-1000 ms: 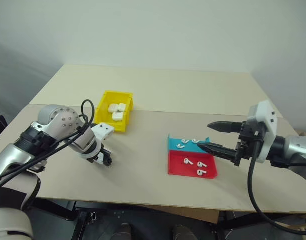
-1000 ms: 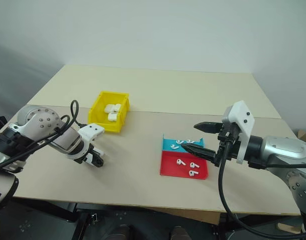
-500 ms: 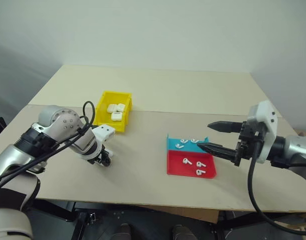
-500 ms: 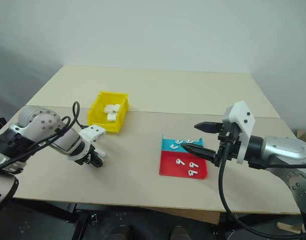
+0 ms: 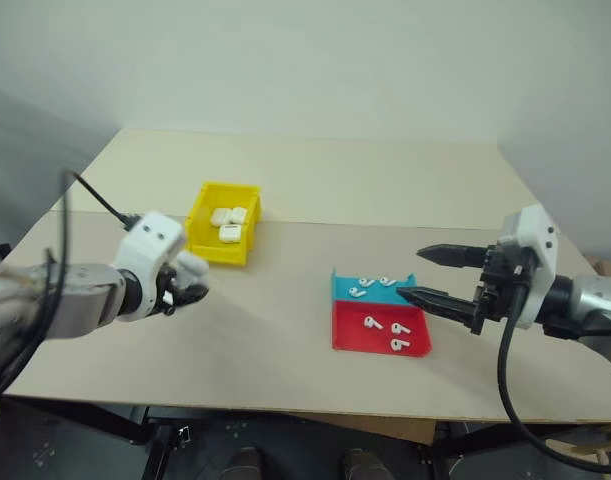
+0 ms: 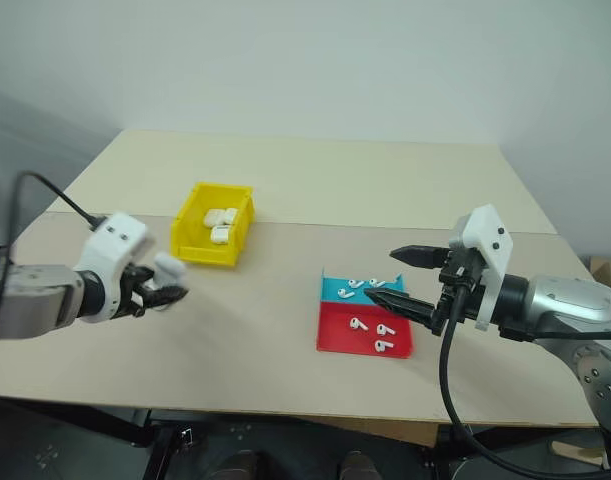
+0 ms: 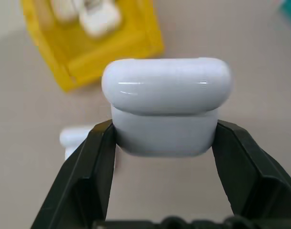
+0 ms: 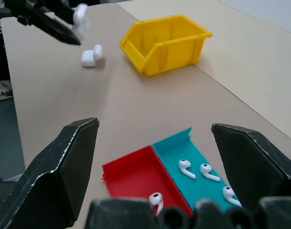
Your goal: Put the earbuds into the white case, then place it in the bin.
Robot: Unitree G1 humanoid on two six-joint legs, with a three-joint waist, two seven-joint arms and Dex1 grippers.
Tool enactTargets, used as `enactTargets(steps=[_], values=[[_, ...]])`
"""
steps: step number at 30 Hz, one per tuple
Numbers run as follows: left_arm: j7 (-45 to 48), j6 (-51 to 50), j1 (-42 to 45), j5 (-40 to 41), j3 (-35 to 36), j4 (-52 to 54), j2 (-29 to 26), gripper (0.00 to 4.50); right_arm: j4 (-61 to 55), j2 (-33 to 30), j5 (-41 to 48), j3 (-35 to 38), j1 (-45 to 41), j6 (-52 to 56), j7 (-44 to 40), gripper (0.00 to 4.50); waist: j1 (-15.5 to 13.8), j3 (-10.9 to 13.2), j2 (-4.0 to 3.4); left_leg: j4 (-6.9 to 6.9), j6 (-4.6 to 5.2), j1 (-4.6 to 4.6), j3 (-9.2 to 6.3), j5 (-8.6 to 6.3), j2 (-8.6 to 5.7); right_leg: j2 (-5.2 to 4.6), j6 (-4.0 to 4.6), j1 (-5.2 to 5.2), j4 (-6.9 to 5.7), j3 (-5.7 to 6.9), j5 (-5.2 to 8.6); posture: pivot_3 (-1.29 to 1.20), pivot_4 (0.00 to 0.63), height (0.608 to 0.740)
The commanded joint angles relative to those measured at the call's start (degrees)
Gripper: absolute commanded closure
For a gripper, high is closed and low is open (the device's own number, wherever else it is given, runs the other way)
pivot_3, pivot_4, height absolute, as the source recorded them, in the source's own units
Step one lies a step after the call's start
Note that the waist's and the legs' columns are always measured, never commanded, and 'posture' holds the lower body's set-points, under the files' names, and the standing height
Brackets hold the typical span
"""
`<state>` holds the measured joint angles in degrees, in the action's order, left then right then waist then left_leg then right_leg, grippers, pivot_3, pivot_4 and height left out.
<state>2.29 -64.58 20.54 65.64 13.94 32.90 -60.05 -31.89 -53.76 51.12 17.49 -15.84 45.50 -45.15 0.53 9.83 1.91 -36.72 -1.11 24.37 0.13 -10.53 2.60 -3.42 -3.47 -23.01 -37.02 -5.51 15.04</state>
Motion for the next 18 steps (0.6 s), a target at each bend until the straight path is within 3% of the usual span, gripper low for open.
enactTargets(steps=[1,5,9,12,15,18], values=[[15.62,21.76,-4.0,-8.91,3.69,1.13,9.74,1.74,-1.2,-3.3,-4.07,-6.0,-5.51,-1.27,-2.74,0.06,-0.16,-0.11,-0.19,-0.01,-0.02,-0.12,0.07,0.01,-0.02,-0.03,0.01,0.17,0.03,-0.02,0.01,0.0,0.15,0.74],[30.87,27.06,-1.22,-10.14,-0.17,-3.92,12.86,1.74,-1.69,-7.05,-9.31,-15.6,-11.19,1.2,-5.19,0.06,-0.12,-0.13,-0.07,-0.07,-0.04,-0.14,0.06,0.04,0.06,0.04,0.08,0.26,0.13,0.01,-0.04,0.0,0.15,0.74],[53.97,39.74,2.28,-16.57,-5.8,-10.89,14.06,1.74,-0.18,-7.63,-12.28,-27.26,-20.81,10.73,-5.99,0.06,0.24,-0.14,-0.07,-0.07,-0.03,-0.1,0.08,0.03,0.05,0.04,0.06,0.2,0.15,-0.01,-0.03,0.0,0.15,0.74],[63.96,47.46,5.4,-19.03,-7.8,-17.82,18.4,1.74,0.86,-5.95,-16.39,-34.97,-25.85,14.79,-5.53,0.69,0.42,-0.14,-0.06,-0.05,0.04,0.06,0.09,-0.01,0.05,0.04,0.05,-0.01,0.1,-0.03,-0.02,0.0,0.15,0.74],[70.03,47.63,7.37,-17.6,-9.04,-19.91,20.82,1.74,3.19,-4.06,-20.55,-40.79,-29.11,18.52,-4.27,1.66,0.42,-0.14,-0.06,-0.06,0.08,0.25,0.03,-0.03,0.08,0.09,0.04,-0.18,0.01,0.01,-0.01,0.0,0.15,0.74],[72.36,46.91,8.14,-17.48,-10.09,-19.76,22.28,1.74,6.65,-1.18,-24.22,-45.05,-32.11,20.74,-3.06,1.66,0.53,-0.14,-0.06,-0.12,0.14,0.37,0.02,-0.06,0.08,0.08,0.01,-0.25,0.0,0.01,-0.01,0.0,0.15,0.74]])
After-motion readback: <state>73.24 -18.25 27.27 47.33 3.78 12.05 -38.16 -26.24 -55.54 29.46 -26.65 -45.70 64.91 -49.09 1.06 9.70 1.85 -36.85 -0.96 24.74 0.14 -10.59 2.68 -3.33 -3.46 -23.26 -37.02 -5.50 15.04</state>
